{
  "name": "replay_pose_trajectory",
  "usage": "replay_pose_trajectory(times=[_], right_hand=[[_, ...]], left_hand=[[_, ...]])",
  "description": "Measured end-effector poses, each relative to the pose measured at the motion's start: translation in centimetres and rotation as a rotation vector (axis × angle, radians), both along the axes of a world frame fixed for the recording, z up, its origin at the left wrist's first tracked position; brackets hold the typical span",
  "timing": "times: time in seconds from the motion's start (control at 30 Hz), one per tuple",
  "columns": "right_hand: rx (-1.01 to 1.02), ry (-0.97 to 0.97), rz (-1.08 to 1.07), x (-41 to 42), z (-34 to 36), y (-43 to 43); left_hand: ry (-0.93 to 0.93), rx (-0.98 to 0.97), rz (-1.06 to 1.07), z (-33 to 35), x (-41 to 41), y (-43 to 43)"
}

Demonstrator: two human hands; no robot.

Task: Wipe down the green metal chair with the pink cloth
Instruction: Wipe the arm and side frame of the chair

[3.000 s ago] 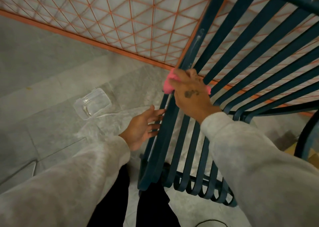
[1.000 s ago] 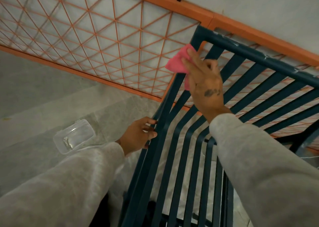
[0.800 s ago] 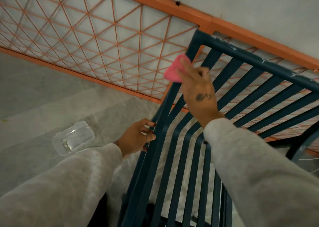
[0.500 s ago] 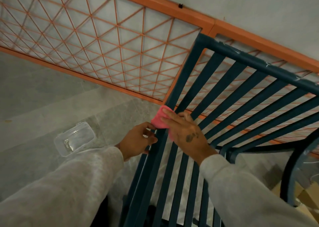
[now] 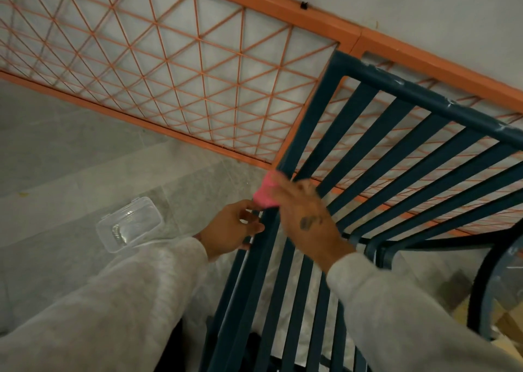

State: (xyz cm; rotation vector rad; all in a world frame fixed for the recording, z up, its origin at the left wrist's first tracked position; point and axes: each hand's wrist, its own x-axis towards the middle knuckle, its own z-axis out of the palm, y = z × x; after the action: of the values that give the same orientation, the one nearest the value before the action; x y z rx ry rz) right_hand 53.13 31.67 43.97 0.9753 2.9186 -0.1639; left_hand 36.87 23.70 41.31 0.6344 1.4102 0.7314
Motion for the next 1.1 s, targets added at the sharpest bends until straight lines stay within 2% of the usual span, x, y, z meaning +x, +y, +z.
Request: replay_pose_trajectory(times=[0.07, 0.17, 0.37, 0.47, 0.67, 0.8, 0.87, 0.97, 1.1], right_hand=[[-0.084, -0.003, 0.065, 0.3, -1.0, -1.7], [-0.029, -0.039, 0.144, -0.4, 0.4, -0.6], [0.309, -0.266, -0.043, -4.7, 6.6, 6.2], [0.274, -0.305, -0.107, -5.4, 6.7, 5.0], [-0.018, -0.264, 0.015, -3.9, 2.3, -0.7], [0.118, -0.197, 0.067, -2.4, 2.8, 1.9], [0.212, -0.139, 0.032, -2.0, 3.6, 4.0], [0.324, -0.065, -0.029, -2.1, 5.9, 6.9], [0.429, -0.023, -0.084, -2.8, 8.4, 9.7]], left_hand=[[0.019, 0.008, 0.0, -0.1, 0.0, 0.0], [-0.005, -0.008, 0.009, -0.1, -0.2, 0.0], [-0.011, -0.031, 0.034, 0.2, 0.0, 0.0], [-0.019, -0.038, 0.022, 0.3, 0.0, -0.2], [-0.073, -0.062, 0.072, 0.2, 0.1, -0.3], [-0.087, -0.087, -0.001, 1.2, -0.4, 1.5], [0.0, -0.013, -0.021, 2.5, -0.6, 3.1], [0.118, 0.217, 0.057, 5.2, -0.6, 6.5], [0.124, 0.405, 0.182, 9.0, -1.0, 10.6]])
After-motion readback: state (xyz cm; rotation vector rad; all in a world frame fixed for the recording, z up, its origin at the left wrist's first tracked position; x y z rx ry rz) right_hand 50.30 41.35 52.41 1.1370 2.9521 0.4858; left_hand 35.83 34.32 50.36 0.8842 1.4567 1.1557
